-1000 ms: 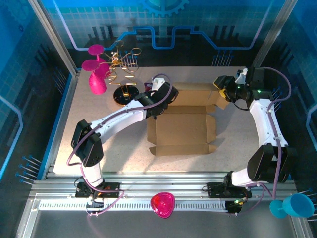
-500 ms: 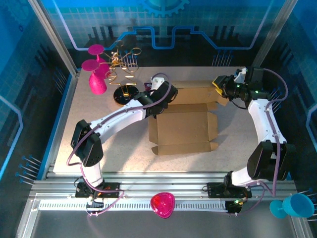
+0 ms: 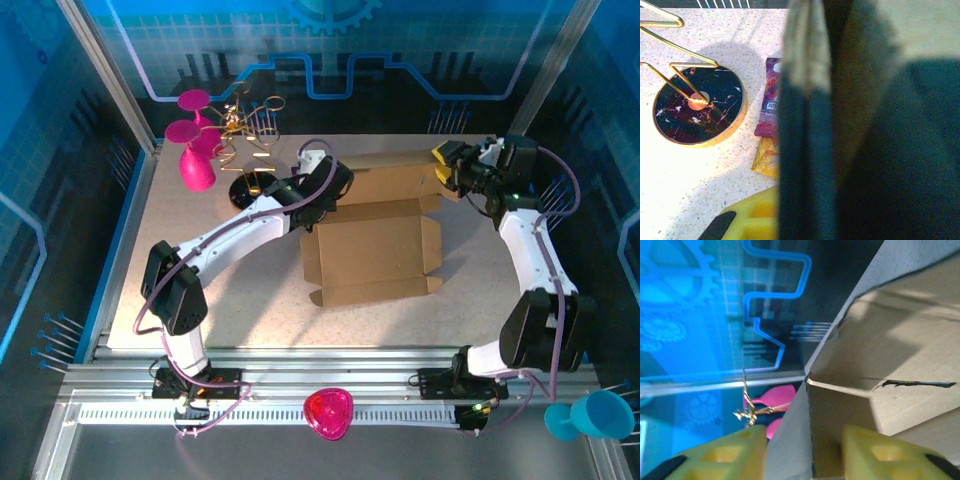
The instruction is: Fold the paper box
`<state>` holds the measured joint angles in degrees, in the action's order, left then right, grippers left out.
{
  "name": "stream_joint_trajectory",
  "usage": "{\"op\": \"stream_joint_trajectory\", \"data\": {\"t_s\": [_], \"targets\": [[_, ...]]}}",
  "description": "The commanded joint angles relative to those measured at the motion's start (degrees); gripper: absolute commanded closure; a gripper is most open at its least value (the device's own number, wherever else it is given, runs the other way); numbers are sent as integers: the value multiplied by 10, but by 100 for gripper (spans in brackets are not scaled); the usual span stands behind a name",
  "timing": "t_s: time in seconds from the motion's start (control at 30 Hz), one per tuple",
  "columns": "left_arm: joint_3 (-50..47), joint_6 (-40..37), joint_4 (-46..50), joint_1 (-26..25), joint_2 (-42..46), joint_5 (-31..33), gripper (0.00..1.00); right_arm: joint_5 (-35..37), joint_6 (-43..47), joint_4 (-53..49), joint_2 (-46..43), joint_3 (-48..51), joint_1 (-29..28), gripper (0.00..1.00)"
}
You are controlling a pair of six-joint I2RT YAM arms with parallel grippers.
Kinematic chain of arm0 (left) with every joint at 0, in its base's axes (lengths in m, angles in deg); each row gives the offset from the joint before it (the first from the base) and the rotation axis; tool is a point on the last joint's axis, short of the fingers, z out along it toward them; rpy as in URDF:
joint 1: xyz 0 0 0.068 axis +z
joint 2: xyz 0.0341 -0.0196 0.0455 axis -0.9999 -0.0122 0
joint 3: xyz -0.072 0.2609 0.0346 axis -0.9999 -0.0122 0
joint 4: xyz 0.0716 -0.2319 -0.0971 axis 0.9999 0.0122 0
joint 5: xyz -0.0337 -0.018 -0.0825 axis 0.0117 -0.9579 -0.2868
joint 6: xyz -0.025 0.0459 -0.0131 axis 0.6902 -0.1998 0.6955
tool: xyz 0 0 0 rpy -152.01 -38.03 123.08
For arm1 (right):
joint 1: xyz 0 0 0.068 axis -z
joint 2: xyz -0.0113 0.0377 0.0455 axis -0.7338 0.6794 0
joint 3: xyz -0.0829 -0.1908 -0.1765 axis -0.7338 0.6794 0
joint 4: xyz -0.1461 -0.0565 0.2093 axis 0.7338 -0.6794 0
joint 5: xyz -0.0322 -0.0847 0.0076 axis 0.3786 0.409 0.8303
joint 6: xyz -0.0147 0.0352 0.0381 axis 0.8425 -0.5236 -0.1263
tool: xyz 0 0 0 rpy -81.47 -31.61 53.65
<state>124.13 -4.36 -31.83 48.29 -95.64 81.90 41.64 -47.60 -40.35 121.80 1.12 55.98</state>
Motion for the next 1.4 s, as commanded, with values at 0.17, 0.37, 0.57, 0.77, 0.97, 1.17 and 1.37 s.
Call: {"op": "stream_joint_trajectory", "data": {"t_s": [0.17, 0.37, 0.57, 0.77, 0.97, 1.17, 1.37], "targets": [[48, 0, 34, 11, 33, -11, 100, 113, 94, -40, -125, 99, 10, 51], [66, -9, 47, 12, 30, -16, 100, 163, 150, -22, -149, 184, 2, 48], [75, -12, 54, 13, 27, -24, 100, 148, 211, 4, -78, 184, 5, 46], [85, -10, 61, 16, 20, -34, 100, 82, 213, 43, 13, 136, 1, 51], [95, -11, 67, 19, 10, -41, 100, 81, 207, 63, 15, 147, -2, 73], [101, -11, 70, 18, 3, -44, 100, 117, 251, 3, -24, 114, -26, 83], [111, -9, 71, 19, -8, -49, 100, 154, 300, -76, -24, 84, -60, 78]]}}
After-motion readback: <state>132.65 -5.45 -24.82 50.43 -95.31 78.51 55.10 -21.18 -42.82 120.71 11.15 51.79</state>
